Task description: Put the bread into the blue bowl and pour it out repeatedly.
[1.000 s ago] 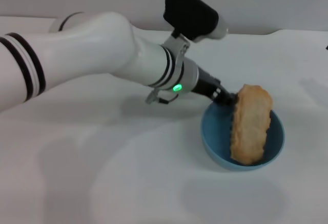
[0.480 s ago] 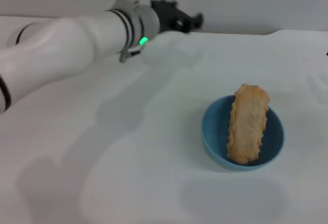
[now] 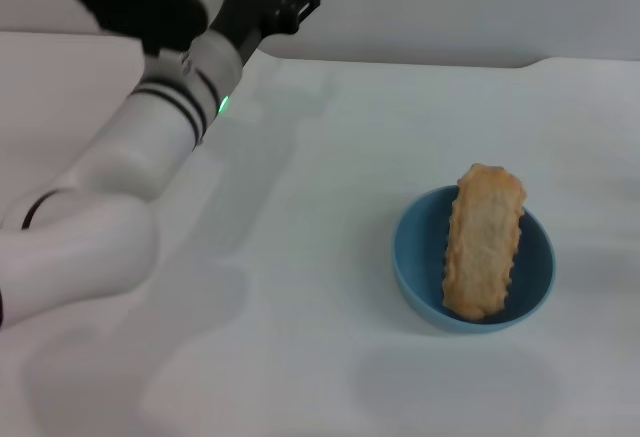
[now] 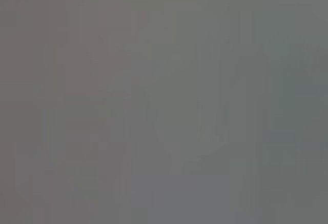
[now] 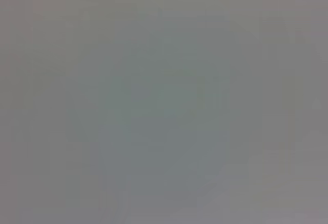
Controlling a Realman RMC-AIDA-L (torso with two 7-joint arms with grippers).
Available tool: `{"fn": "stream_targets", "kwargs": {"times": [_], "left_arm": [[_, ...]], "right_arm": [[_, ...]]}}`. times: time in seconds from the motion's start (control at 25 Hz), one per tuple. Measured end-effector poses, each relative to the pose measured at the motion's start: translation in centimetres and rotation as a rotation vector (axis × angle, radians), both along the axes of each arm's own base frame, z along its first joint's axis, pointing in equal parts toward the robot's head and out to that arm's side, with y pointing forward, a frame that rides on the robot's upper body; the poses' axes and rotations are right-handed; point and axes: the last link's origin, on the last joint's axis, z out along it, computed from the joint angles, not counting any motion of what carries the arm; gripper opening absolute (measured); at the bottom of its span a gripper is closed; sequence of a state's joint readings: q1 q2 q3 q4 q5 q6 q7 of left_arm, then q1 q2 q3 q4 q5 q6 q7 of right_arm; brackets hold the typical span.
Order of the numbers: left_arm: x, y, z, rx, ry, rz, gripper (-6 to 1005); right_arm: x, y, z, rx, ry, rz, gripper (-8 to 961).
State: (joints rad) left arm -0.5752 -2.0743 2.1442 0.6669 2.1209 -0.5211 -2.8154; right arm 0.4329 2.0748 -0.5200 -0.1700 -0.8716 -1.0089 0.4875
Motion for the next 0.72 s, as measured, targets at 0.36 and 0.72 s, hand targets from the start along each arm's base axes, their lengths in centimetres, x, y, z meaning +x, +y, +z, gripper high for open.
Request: {"fn": "stream_targets", "kwargs": {"times": [0.36,0.72], "left_arm": [[-2.6,-1.8,-0.7,0.001,0.003,0.026,828],[-2.5,-2.7,-1.4,-0.016,0.023,-0.008,827]], "right_arm": [[1.2,-1.7,-1.2,0.005,0.052,-0.066,520],[1.3,-1.9,-1.3,0.005,0.056,-0.071,520]]}}
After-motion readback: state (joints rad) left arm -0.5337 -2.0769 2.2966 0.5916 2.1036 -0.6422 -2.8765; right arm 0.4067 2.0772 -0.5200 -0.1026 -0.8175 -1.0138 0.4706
